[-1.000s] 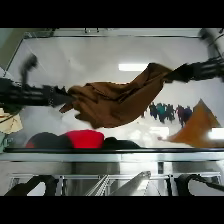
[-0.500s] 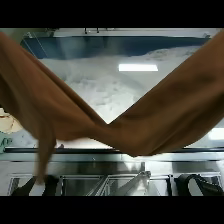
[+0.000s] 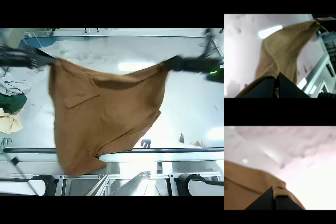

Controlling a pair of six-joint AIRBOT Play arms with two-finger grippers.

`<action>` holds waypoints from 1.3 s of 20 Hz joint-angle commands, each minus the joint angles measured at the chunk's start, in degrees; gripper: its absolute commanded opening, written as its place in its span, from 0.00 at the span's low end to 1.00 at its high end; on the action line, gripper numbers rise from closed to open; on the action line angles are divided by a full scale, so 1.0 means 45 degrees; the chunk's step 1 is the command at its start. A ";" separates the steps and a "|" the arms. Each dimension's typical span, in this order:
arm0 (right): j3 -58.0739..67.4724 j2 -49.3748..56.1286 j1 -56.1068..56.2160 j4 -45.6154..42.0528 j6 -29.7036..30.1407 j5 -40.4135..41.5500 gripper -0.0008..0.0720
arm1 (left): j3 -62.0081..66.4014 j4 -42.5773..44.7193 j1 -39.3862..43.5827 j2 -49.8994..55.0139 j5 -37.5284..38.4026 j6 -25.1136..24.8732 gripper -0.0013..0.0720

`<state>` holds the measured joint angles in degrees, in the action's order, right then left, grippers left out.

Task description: Fold the shirts.

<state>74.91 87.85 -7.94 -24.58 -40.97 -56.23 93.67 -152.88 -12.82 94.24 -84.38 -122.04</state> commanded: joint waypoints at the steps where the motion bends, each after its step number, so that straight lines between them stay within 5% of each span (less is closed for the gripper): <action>1: -0.0078 0.2715 0.0661 0.0034 -0.0073 0.1778 0.04 | 0.1273 0.0850 0.0908 0.3740 0.0656 0.0151 0.04; 4: -0.0029 0.2841 0.0670 0.0034 0.0262 0.3623 0.04 | 0.2793 0.0845 0.0544 0.4901 0.1817 0.0865 0.04; 8: 0.0306 0.2837 0.0685 0.0044 0.0452 0.3735 0.04 | 0.3905 0.0855 0.0423 0.5129 0.2123 0.1248 0.04; 9: 0.0345 0.2827 0.0675 0.0039 0.0437 0.3730 0.11 | 0.4090 0.0855 0.0423 0.5129 0.2132 0.1273 0.04; 10: 0.0350 0.2715 0.0583 0.0010 0.0384 0.3628 0.45 | 0.4313 0.0855 0.0413 0.5129 0.1919 0.1384 0.21; 11: 0.0350 0.2506 0.0389 -0.0151 0.0325 0.3230 0.53 | 0.4600 0.0879 0.0316 0.5129 0.1593 0.1559 0.64; 12: 0.0350 0.2147 0.0058 -0.0831 -0.0146 0.2701 0.53 | 0.4988 0.1044 0.0121 0.5129 0.1069 0.2137 0.95; 13: 0.0350 0.1729 -0.0355 -0.1914 -0.1093 0.2113 0.53 | 0.5304 0.1268 -0.0146 0.5124 0.0369 0.2856 0.96; 15: 0.0350 0.0782 -0.1511 -0.4532 -0.3483 0.0316 0.73 | 0.5348 0.1404 -0.0811 0.5003 -0.1545 0.3925 0.96; 16: 0.0330 0.0413 -0.2166 -0.5372 -0.4245 -0.0831 0.75 | 0.4741 0.1409 -0.1190 0.4677 -0.2433 0.4148 0.96; 20: -0.1171 -0.0350 -0.4255 -0.5051 -0.4517 -0.3594 0.75 | -0.0476 0.1783 -0.2137 0.1987 -0.3648 0.4007 0.96; 26: -0.4940 -0.1190 -0.4721 -0.3546 -0.3434 -0.3269 0.75 | -0.9078 0.5829 -0.3599 -0.3230 -0.1938 0.3619 0.96</action>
<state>59.22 84.16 -28.01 -44.23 -58.81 -69.95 68.73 -134.17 -25.71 89.27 -95.59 -105.82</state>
